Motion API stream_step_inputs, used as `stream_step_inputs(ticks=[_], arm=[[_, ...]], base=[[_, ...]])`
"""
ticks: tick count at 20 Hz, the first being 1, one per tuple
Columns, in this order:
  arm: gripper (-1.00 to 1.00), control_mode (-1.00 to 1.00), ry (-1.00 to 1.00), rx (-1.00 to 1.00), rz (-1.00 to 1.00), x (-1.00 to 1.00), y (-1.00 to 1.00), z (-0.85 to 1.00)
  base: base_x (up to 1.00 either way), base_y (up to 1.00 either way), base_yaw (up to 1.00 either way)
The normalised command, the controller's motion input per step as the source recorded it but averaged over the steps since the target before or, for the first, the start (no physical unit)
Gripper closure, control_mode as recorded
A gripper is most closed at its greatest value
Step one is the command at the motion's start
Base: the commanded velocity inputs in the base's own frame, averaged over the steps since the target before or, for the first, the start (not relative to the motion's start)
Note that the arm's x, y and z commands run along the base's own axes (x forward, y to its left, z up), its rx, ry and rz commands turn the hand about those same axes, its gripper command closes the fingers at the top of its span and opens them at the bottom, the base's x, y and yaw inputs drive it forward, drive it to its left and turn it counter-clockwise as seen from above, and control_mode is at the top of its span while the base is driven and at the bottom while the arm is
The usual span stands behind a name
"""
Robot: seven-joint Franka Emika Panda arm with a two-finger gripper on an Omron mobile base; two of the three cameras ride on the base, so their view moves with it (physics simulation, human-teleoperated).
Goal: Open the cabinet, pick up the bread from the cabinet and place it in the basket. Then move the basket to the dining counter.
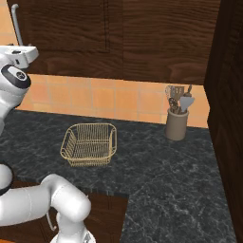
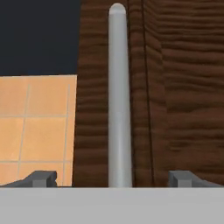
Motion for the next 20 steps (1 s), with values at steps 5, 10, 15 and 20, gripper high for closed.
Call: stream_step_inputs(ticks=[5,10,15,20], arm=[[-1.0,-1.0,0.0,0.0,-0.01,0.43,0.0,0.01],[1.0,-1.0,0.0,0.0,0.0,0.14,0.0,0.0],[1.0,-1.0,0.0,0.0,0.0,0.0,0.0,0.0],[1.0,-1.0,0.0,0.0,0.0,-0.17,-0.05,0.08]], base=[[0.0,0.0,0.0],[0.0,0.0,0.0],[0.0,0.0,0.0],[0.0,0.0,0.0]])
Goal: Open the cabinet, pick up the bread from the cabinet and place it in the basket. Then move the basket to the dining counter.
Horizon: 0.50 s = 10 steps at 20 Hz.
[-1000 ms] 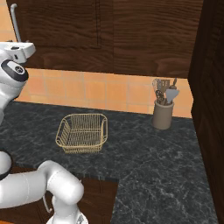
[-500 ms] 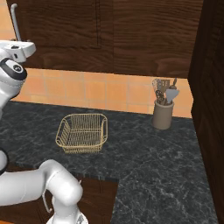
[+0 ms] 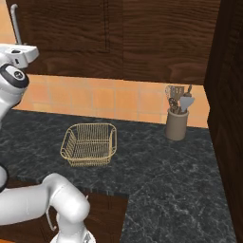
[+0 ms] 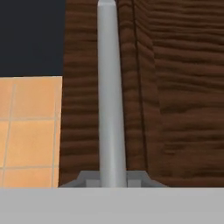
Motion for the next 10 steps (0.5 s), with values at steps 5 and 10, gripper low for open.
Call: stream_step_inputs(ticks=[5,10], arm=[[1.0,-1.0,0.01,0.0,-0.05,-0.73,-0.2,0.34],[1.0,-1.0,0.02,0.0,-0.16,-0.97,-0.41,0.42]], base=[[0.0,0.0,0.0],[0.0,0.0,0.0]])
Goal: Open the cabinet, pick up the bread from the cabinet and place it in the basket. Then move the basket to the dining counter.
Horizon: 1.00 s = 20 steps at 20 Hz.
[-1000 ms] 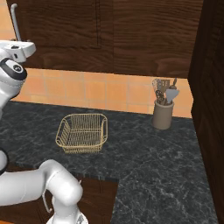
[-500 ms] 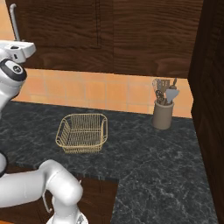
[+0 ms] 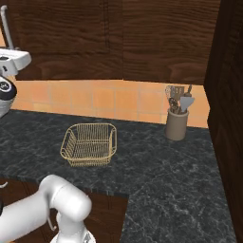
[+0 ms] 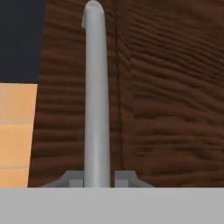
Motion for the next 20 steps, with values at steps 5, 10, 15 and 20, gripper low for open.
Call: stream_step_inputs(ticks=[5,10,15,20], arm=[[1.0,-1.0,0.03,0.0,-0.23,-1.0,-0.68,0.35],[1.0,-1.0,0.06,0.0,-0.2,-1.0,-0.86,0.32],[1.0,-1.0,0.07,0.03,-0.1,-1.0,-0.87,0.21],[1.0,-1.0,0.01,0.08,-0.06,-1.0,-0.82,0.11]], base=[[0.0,0.0,0.0],[0.0,0.0,0.0],[0.0,0.0,0.0],[0.0,0.0,0.0]])
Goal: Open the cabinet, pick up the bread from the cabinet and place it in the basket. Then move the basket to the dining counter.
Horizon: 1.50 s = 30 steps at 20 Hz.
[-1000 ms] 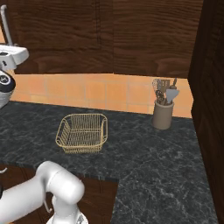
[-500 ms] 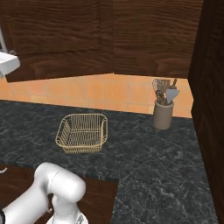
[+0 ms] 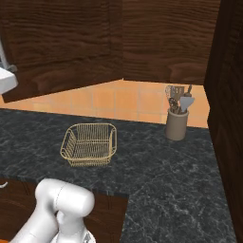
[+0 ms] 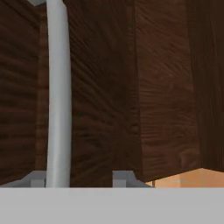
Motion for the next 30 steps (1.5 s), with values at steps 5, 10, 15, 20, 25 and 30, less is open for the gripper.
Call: stream_step_inputs(ticks=[5,10,15,20,25,30], arm=[[1.0,-1.0,0.0,0.09,-0.04,-1.0,-0.81,0.08],[1.0,-1.0,0.02,0.05,-0.04,-0.87,-0.57,0.1],[-1.0,-1.0,0.0,0.01,-0.01,-0.37,-0.09,0.02],[-1.0,-1.0,0.0,0.0,0.0,-0.87,0.54,0.01],[-1.0,-1.0,-0.01,-0.02,0.03,-0.88,0.89,0.13],[-1.0,-1.0,0.03,-0.03,-0.05,0.27,0.94,0.15]], base=[[0.0,0.0,0.0],[0.0,0.0,0.0],[0.0,0.0,0.0],[0.0,0.0,0.0],[0.0,0.0,0.0],[0.0,0.0,0.0]])
